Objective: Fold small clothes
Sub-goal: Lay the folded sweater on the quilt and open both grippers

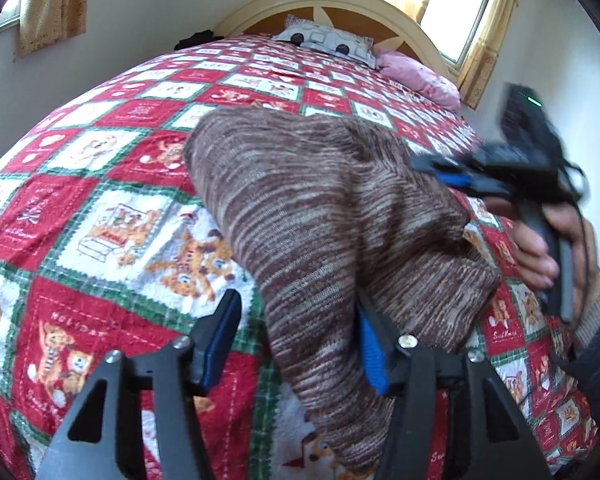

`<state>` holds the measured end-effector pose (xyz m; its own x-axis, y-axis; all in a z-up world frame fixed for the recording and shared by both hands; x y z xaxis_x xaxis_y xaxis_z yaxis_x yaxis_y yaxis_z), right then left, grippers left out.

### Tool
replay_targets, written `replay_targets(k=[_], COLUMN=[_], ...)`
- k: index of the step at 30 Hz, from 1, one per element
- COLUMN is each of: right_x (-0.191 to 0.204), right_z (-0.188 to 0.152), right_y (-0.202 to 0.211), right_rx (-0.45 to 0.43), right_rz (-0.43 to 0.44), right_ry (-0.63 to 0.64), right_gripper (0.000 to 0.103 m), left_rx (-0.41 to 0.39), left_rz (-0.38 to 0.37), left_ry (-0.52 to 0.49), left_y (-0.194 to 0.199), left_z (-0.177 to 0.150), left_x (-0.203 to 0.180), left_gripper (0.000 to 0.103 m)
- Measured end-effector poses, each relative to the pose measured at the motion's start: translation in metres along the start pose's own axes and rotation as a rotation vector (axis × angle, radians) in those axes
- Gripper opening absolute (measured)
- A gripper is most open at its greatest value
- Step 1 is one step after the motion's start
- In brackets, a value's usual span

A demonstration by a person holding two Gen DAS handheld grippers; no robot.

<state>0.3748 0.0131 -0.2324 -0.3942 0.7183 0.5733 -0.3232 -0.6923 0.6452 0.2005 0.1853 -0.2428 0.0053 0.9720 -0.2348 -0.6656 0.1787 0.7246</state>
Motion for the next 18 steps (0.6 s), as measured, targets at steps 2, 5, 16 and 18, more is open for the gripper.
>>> replay_targets(k=[2, 5, 16, 18], right_x=[0.008, 0.02, 0.033, 0.035], right_z=[-0.017, -0.05, -0.115, -0.116], right_y=[0.028, 0.057, 0.036, 0.05], right_rx=[-0.024, -0.018, 0.096, 0.061], right_rz=[-0.027, -0.023, -0.087, -0.115], right_ry=[0.069, 0.112, 0.181, 0.209], right_gripper=[0.029, 0.029, 0.008, 0.007], left_rx=[-0.023, -0.065, -0.077, -0.054], left_rz=[-0.003, 0.012, 0.142, 0.172], left_ry=[0.01, 0.037, 0.103, 0.093], left_y=[0.005, 0.01, -0.017, -0.025], left_z=[0.006, 0.019, 0.059, 0.06], left_x=[0.003, 0.01, 0.032, 0.035], left_gripper=[0.063, 0.071, 0.076, 0.077])
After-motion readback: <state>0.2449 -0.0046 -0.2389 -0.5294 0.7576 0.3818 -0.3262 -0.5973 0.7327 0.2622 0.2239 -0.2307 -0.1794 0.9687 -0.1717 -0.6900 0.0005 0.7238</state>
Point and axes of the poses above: each gripper's, at about its wrist camera, not at the fingertips, and y roughly against the way its jaws point, x to its left, z to its top, the point moved 9 cm from there along -y, roughly the way its jaws point, and after that the axes turned 3 degrees about z, right-handed, at the moved point
